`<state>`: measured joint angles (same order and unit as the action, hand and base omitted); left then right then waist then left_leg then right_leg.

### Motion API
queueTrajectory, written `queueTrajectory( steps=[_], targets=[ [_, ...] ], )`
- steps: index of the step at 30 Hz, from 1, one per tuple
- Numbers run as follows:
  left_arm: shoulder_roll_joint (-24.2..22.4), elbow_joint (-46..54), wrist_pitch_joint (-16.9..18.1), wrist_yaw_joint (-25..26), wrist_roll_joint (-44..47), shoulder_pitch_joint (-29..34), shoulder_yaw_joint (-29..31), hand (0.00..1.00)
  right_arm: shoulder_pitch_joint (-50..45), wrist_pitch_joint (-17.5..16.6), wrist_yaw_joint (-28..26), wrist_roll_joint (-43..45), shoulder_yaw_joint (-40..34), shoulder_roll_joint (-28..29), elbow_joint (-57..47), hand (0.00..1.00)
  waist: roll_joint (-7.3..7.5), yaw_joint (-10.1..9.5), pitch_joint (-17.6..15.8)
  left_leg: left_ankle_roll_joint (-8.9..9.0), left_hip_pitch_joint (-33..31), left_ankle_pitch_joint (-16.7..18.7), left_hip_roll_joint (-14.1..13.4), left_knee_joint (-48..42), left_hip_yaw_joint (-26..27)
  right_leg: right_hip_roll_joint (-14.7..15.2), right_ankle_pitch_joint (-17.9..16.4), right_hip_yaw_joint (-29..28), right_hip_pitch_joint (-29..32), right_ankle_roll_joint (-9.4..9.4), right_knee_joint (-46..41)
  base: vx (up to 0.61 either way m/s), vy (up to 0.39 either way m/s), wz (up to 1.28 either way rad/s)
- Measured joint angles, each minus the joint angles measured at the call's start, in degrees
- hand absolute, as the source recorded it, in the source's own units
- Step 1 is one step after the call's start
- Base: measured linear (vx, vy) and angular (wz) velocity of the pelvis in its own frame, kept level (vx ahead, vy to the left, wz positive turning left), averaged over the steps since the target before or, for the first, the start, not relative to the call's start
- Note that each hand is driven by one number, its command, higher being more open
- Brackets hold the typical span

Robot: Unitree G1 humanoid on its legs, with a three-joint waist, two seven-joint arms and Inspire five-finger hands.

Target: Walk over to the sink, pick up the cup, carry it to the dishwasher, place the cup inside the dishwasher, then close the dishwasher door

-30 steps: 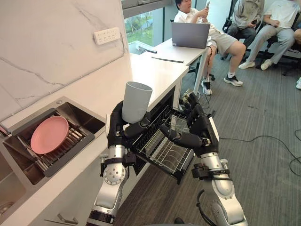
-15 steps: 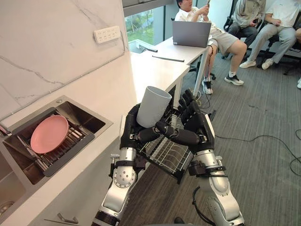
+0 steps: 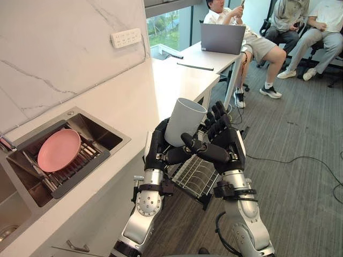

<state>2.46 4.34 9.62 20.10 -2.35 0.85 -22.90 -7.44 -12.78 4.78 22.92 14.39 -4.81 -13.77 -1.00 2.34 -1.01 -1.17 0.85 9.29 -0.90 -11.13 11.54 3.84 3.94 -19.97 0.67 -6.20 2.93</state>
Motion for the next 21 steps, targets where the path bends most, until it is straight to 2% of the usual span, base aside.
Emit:
queueTrajectory(
  steps=[13,14,21],
  targets=[
    [-0.67,-0.01,0.06,0.06,-2.2,0.0,-5.18,0.0,0.0,-0.22,1.65,-0.02,2.36,0.49,2.05,1.0,0.88,-0.13,0.51,-0.04,0.15,-0.49,0.21,0.94,-0.32,0.18,0.0,0.44,-0.03,0.01,0.22,0.0,0.0,0.0],
    [-0.67,-0.01,0.06,0.05,-2.2,0.0,-5.73,0.0,0.0,-0.26,1.69,-0.02,2.4,0.58,2.14,0.0,1.01,-0.14,0.59,-0.04,0.15,-0.49,0.21,0.96,-0.32,0.18,0.0,0.45,-0.03,0.01,0.23,0.0,0.0,0.0],
    [-0.74,-0.17,0.16,0.42,-2.64,0.0,-6.75,0.0,0.11,-0.76,2.35,0.47,2.24,0.63,3.5,0.0,1.37,-0.06,0.82,-0.03,0.14,-0.5,0.21,0.98,-0.32,0.19,0.0,0.47,-0.02,0.01,0.36,0.0,0.0,0.0]
  ],
)
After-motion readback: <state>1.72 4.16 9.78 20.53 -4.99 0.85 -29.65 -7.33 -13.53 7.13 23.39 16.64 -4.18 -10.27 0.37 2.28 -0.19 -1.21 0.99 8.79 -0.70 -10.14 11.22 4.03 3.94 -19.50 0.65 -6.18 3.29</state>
